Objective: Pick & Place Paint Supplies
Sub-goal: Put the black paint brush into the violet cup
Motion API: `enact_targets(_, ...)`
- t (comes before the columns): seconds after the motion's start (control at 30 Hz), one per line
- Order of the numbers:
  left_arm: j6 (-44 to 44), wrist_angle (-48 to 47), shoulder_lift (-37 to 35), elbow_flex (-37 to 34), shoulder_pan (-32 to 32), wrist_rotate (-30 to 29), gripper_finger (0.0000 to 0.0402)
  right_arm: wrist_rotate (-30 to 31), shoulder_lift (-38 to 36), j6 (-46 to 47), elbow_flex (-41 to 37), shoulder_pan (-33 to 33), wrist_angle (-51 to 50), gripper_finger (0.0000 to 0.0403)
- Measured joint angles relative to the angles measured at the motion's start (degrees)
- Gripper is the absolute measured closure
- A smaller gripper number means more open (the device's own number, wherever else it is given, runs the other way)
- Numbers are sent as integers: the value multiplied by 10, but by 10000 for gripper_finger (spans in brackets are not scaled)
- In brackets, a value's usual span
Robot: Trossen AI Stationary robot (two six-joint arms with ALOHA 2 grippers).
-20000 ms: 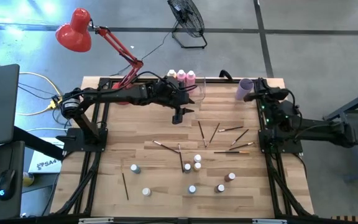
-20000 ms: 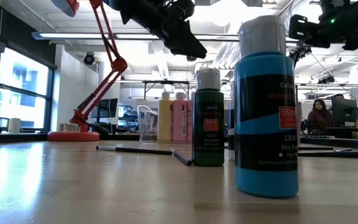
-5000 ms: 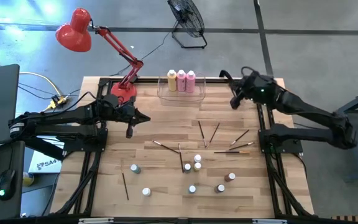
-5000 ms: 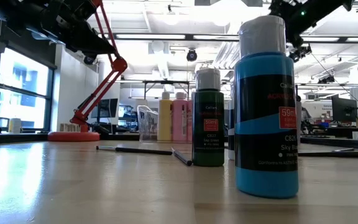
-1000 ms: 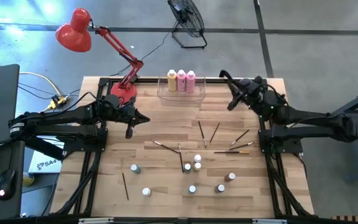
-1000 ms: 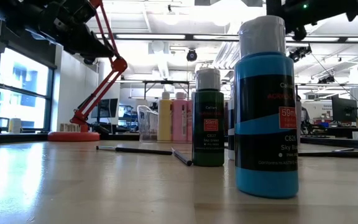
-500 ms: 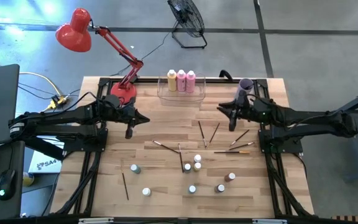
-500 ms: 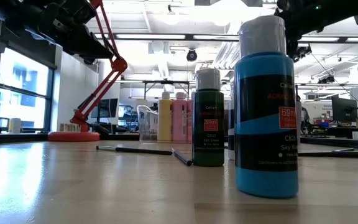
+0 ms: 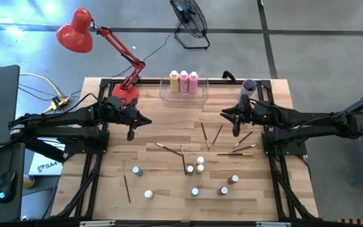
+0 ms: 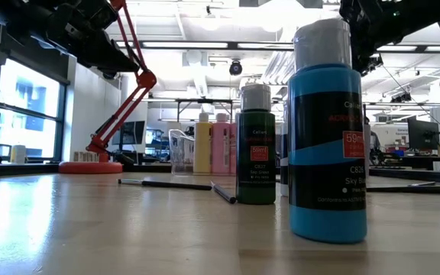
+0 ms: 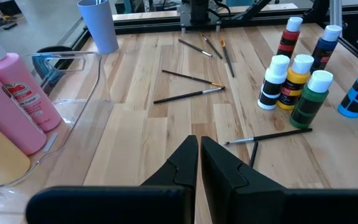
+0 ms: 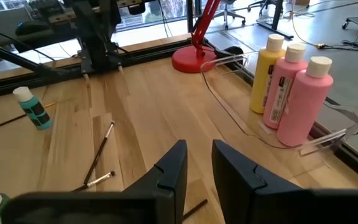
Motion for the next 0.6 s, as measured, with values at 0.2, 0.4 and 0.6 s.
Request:
enact_targets(0.2, 0, 0, 0, 0, 0, 0, 385, 1, 0, 0, 0, 0, -1, 337)
enact_targets(0.4, 0, 0, 0, 0, 0, 0, 385, 1, 0, 0, 0, 0, -1, 337)
enact_targets(0.6, 0, 0, 0, 0, 0, 0, 385, 1, 0, 0, 0, 0, -6, 337)
